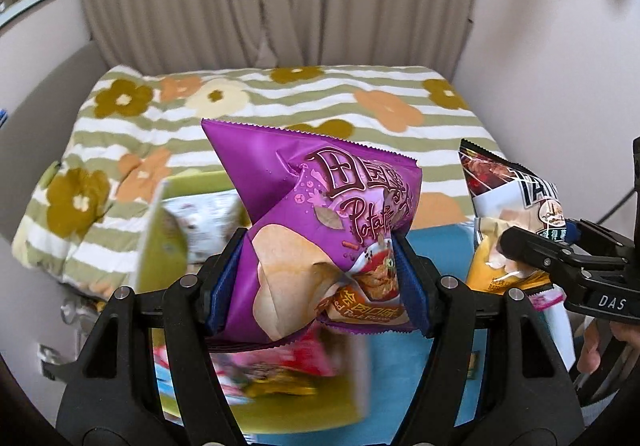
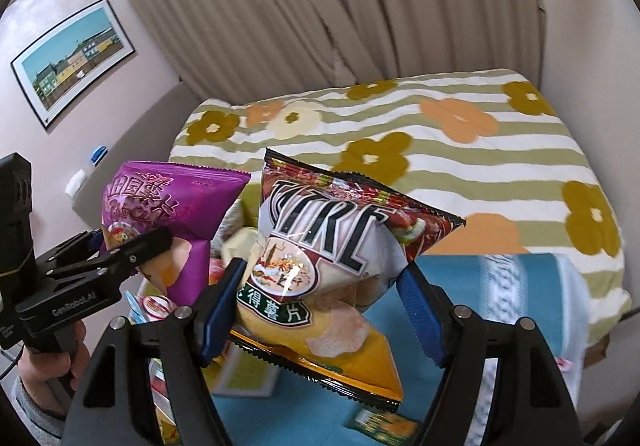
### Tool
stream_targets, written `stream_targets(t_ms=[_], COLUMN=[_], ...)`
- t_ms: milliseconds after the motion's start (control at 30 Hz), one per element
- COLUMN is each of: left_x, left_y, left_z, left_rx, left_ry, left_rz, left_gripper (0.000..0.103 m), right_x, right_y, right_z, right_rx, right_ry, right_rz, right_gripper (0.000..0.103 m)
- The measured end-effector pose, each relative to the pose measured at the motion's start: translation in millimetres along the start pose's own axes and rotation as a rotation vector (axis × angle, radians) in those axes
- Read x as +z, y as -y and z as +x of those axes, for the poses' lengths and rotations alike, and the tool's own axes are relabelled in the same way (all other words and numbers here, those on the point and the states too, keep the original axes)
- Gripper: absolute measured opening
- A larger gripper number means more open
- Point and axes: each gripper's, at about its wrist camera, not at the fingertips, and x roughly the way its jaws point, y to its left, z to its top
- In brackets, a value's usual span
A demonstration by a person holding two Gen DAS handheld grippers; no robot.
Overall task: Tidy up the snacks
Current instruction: 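Carry both chip bags into the yellow box and open both tools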
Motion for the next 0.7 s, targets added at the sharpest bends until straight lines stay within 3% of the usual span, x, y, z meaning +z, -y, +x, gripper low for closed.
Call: stream_targets(t_ms=[233,400,500,533,567,700], left_x=[10.1,11.2,8.8,6.6,3.5,-7.8], left_y=[-85.0,-117.5,-132.5,-137.0,-141.3,-148.1], left_z=[38.3,72.3,91.9,96.8,99.5,98.6], left_rx=[-0.009,-0.035,-0.041,-0.041,-0.042,-0.065], left_ry=[-0.063,-0.133,-0.186,-0.201,-0.205,-0.222], left_rz=[-0.055,-0.075,-0.104,-0.111,-0.114,-0.11], left_gripper=[0.065,0.066,0.08,0.097,0.103,0.103], right_x=[15.6,20.4,22.4,23.4,24.2,28.1], right_y=[-57.0,-75.7,-80.5,-80.9,-80.9,-82.8], right_z=[51.7,77.1,86.2,89.5,90.6,97.4], right_rx=[0.011,-0.005,-0.017,-0.023,-0.027,-0.041], right_ry=[-0.031,-0.054,-0.063,-0.065,-0.067,-0.075], right_rz=[-0.011,-0.003,0.007,0.012,0.015,0.024], right_gripper=[0.071,0.071,0.071,0.071,0.071,0.071])
